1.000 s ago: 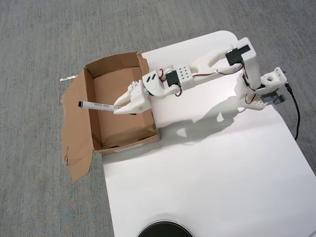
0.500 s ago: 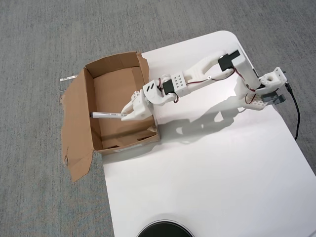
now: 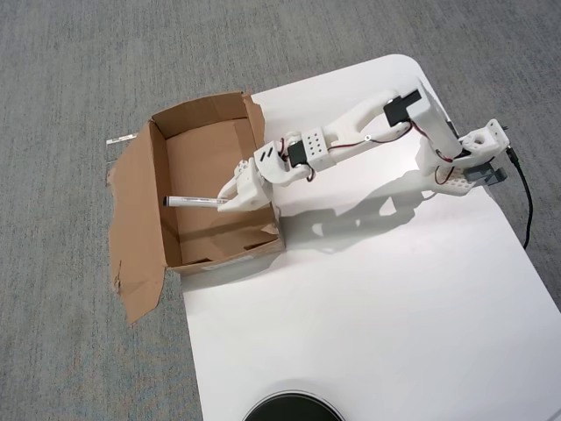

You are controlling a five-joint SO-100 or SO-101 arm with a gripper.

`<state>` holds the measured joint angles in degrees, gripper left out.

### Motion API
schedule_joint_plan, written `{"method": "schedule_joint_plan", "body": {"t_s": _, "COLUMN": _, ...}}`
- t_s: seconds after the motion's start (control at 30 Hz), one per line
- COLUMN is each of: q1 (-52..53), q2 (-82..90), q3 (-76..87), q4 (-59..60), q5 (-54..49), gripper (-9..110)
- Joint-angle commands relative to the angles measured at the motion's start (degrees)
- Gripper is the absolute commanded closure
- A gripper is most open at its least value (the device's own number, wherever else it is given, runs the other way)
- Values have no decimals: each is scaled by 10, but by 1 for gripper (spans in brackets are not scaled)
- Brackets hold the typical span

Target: Grasp a pen and put it in the box.

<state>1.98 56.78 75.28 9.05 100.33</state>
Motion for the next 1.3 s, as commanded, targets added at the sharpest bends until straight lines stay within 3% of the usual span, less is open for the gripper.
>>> {"method": "schedule_joint_plan", "body": {"t_s": 0.0, "q1": -1, "q2": 7, "q3": -9, "q4": -4, "q5": -4, "gripper": 98}}
{"method": "schedule_joint_plan", "body": {"t_s": 0.3, "q1": -2, "q2": 7, "q3": -8, "q4": -4, "q5": -4, "gripper": 79}}
{"method": "schedule_joint_plan", "body": {"t_s": 0.9, "q1": -10, "q2": 86, "q3": -8, "q4": -4, "q5": -7, "gripper": 78}}
{"method": "schedule_joint_plan", "body": {"t_s": 1.27, "q1": -5, "q2": 203, "q3": -8, "q4": 26, "q5": -232, "gripper": 78}}
